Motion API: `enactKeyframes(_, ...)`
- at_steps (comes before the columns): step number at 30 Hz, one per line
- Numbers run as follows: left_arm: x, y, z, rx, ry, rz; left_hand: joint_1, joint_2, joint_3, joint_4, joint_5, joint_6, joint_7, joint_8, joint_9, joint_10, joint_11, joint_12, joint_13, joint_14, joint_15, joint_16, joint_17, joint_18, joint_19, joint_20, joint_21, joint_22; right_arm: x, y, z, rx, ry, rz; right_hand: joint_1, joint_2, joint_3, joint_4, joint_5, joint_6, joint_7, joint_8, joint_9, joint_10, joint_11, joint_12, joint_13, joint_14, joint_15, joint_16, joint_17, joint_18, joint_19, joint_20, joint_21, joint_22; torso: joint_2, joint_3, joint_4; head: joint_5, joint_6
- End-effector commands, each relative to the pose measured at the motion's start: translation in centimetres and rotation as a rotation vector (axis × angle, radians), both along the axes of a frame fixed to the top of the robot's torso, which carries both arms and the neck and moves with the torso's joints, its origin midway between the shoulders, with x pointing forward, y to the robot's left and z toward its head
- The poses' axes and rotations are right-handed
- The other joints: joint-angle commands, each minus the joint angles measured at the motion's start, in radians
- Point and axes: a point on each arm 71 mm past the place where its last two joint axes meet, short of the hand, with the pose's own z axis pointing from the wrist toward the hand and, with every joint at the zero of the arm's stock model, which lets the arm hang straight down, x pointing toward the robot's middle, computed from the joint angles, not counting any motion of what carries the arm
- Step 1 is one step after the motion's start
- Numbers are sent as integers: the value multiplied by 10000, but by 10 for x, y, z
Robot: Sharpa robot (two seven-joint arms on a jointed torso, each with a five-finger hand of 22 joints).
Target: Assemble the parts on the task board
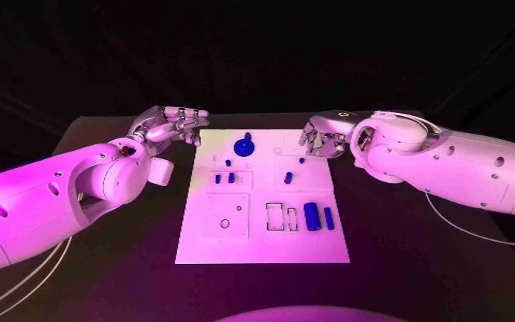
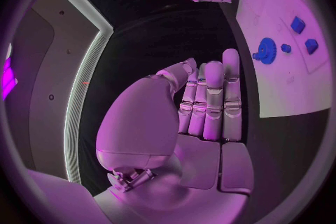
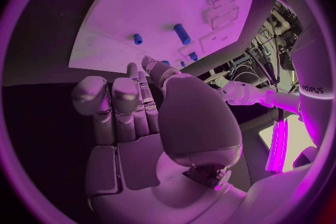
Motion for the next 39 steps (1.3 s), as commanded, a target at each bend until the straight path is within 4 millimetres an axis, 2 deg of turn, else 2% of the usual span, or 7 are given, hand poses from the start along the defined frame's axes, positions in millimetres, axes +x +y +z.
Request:
enactKeyframes(1, -3, 3, 3, -1849, 200, 735, -33, 75, -136, -8, -9, -4, -59, 54, 2, -31, -60, 103, 35, 47, -42, -41, -43, 120, 26, -77, -75, -43, -2, 0, -4, -1274, -529, 126, -23, -184, 77, 7, -81, 92, 2, -76, -20, -46, 49, -125, -115, 85, 35, -42, -11, 86, -34, 52, -31, -15, -8, -9, 1, -69, 60)
enactKeyframes(11, -10, 3, 3, -2059, 279, 674, -39, 95, -246, -14, -10, -45, -53, 63, -11, -113, -53, 184, 60, 46, -40, -49, -97, 116, 57, -79, -140, -92, -7, 9, -16, -1648, -275, 514, -94, -379, 186, -1, -99, 77, -30, -191, -30, -224, 54, -376, -514, 103, 53, -99, -76, 109, -83, 66, -99, -123, 11, 26, 0, 37, 108)
enactKeyframes(16, -11, 4, 3, -2069, 289, 676, -39, 95, -246, -14, -10, -45, -53, 63, -11, -113, -53, 184, 60, 46, -40, -49, -97, 116, 57, -79, -140, -92, -5, 12, -21, -1555, -198, 526, -86, -362, 219, -1, -91, 88, -32, -197, -28, -227, 52, -393, -557, 100, 50, -123, -104, 111, -87, 62, -107, -135, 17, 8, 28, 74, 95)
enactKeyframes(22, -12, 2, 2, -2073, 345, 631, -30, 112, -316, -30, 5, -96, -31, 62, -26, -198, -35, 243, 76, 42, -32, -44, -128, 112, 81, -78, -190, -130, -2, 16, -26, -1509, -49, 554, -77, -312, 300, 8, -94, 147, -37, -195, -17, -168, 45, -401, -657, 104, 41, -135, -116, 103, -58, 53, -82, -90, 19, 2, 31, 108, 71)
enactKeyframes(26, -12, 2, 2, -2062, 382, 630, -30, 113, -338, -34, 6, -112, -25, 60, -31, -223, -29, 260, 80, 36, -28, -49, -147, 111, 88, -76, -204, -140, 0, 18, -29, -1502, 39, 573, -75, -241, 403, 24, -109, 228, -54, -189, -6, -83, 31, -408, -777, 118, 26, -130, -115, 99, -36, 42, -68, -74, 19, 13, -5, 156, 56)
enactKeyframes(34, -12, 1, -1, -2057, 448, 614, -27, 115, -352, -38, 8, -125, -20, 59, -35, -241, -26, 274, 84, 34, -25, -49, -157, 110, 94, -74, -215, -148, 3, 19, -33, -1538, 141, 566, -29, -38, 708, 38, -346, 431, -79, -156, 25, 118, 0, -419, -1029, 134, -3, -142, -141, 91, 10, 25, -34, -29, 14, 10, 24, 141, 28)
enactKeyframes(39, -13, 1, -2, -2050, 485, 616, -18, 121, -366, -47, 10, -141, -14, 58, -39, -265, -21, 291, 88, 28, -22, -53, -175, 110, 101, -73, -228, -158, 3, 20, -35, -1595, 251, 615, 39, 36, 877, -27, -423, 628, -118, -85, 67, 334, -44, -381, -1139, 153, -41, -97, -102, 83, 52, 2, 8, 31, 10, 4, 7, 146, -12)
